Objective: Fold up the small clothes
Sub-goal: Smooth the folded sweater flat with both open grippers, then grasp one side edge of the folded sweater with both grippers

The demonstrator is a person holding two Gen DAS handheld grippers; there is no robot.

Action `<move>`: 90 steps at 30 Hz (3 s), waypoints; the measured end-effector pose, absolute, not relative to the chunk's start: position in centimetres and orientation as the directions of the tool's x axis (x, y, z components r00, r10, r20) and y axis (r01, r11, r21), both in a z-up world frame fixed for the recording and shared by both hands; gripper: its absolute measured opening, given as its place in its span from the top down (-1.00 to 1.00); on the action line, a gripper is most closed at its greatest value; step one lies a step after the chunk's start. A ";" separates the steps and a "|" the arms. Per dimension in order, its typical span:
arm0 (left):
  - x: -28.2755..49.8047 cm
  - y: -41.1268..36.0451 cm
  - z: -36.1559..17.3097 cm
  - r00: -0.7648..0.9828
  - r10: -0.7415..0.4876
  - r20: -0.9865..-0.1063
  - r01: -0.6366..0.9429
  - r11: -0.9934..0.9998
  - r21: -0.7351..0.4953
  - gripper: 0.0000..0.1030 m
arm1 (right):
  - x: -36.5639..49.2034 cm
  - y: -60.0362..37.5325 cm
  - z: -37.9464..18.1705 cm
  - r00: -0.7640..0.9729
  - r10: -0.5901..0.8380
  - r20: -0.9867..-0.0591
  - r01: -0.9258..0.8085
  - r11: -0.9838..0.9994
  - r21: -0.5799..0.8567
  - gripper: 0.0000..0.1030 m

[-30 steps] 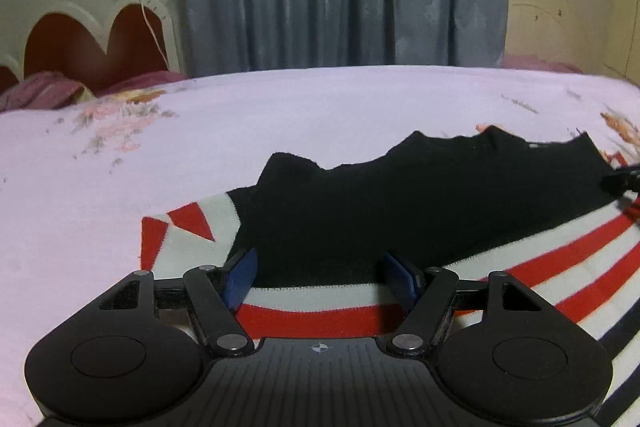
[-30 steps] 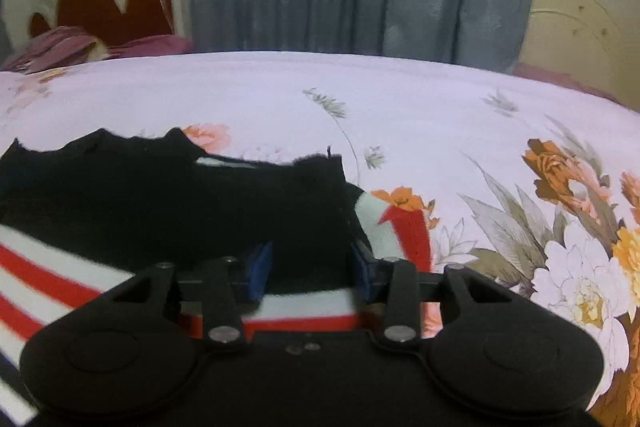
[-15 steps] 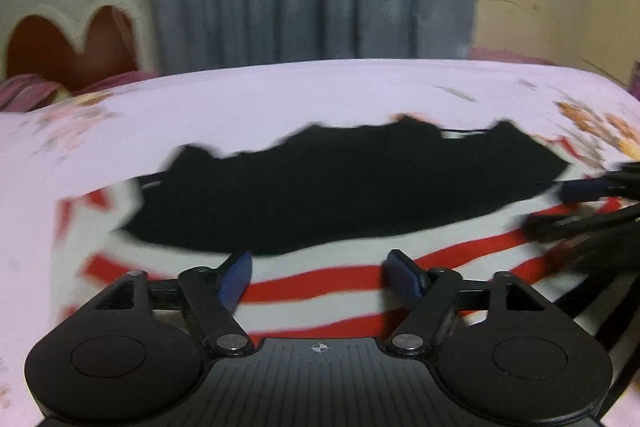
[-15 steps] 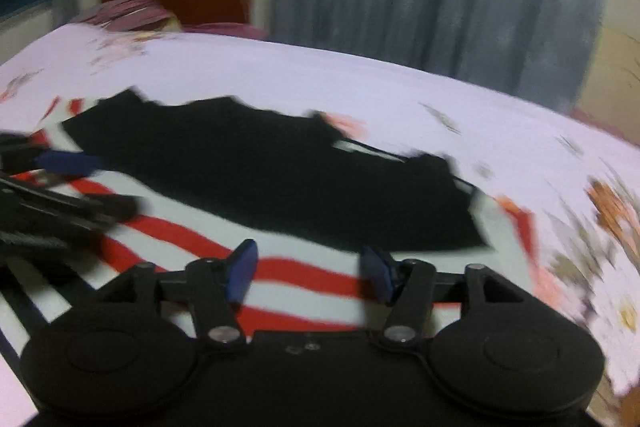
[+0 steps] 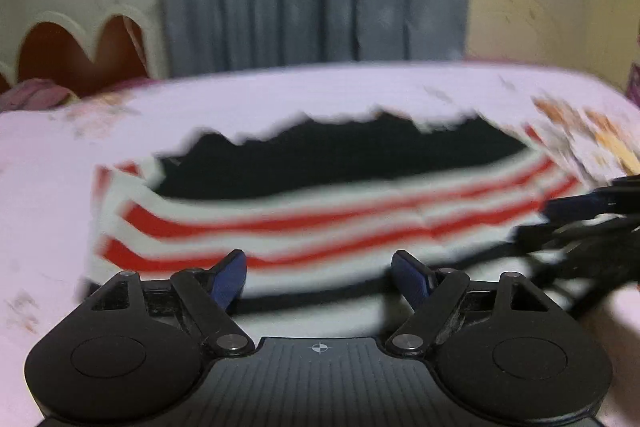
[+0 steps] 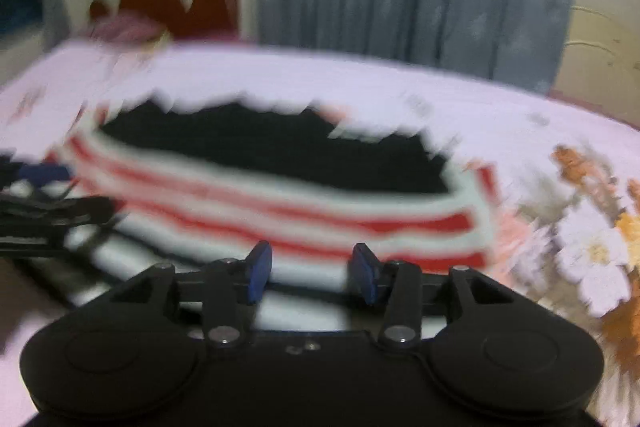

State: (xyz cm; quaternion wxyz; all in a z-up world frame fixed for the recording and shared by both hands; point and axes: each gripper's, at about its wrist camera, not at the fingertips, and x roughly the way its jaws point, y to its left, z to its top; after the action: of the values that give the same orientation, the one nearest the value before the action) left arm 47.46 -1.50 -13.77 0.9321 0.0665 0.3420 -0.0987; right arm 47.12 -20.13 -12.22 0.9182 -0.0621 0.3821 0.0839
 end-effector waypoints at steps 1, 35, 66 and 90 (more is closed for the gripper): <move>47.1 -1.9 -14.3 0.739 -0.130 -0.661 0.226 0.972 0.061 -0.53 | 46.8 -19.9 -12.9 0.687 0.085 -0.721 -0.196 0.978 -0.071 0.13; 42.6 6.8 -14.5 0.749 0.054 -0.661 0.037 0.992 0.122 -0.53 | 40.6 -27.2 -12.3 0.643 -0.046 -0.765 -0.049 0.994 -0.101 0.38; 43.0 7.4 -14.8 0.725 0.069 -0.685 0.000 0.995 0.100 -0.58 | 40.2 -26.9 -12.8 0.656 -0.058 -0.752 -0.055 0.991 -0.125 0.48; 35.3 13.4 -15.8 0.778 -0.086 -0.623 -0.262 0.856 -0.446 -0.45 | 35.0 -27.8 -10.5 0.743 0.098 -0.662 -0.060 0.995 0.081 0.63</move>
State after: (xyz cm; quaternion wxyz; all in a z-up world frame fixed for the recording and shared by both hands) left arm 35.34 13.36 -15.83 0.9051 -0.2640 0.3297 0.0486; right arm 34.98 -27.81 -10.48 0.9332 0.0272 0.3558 0.0423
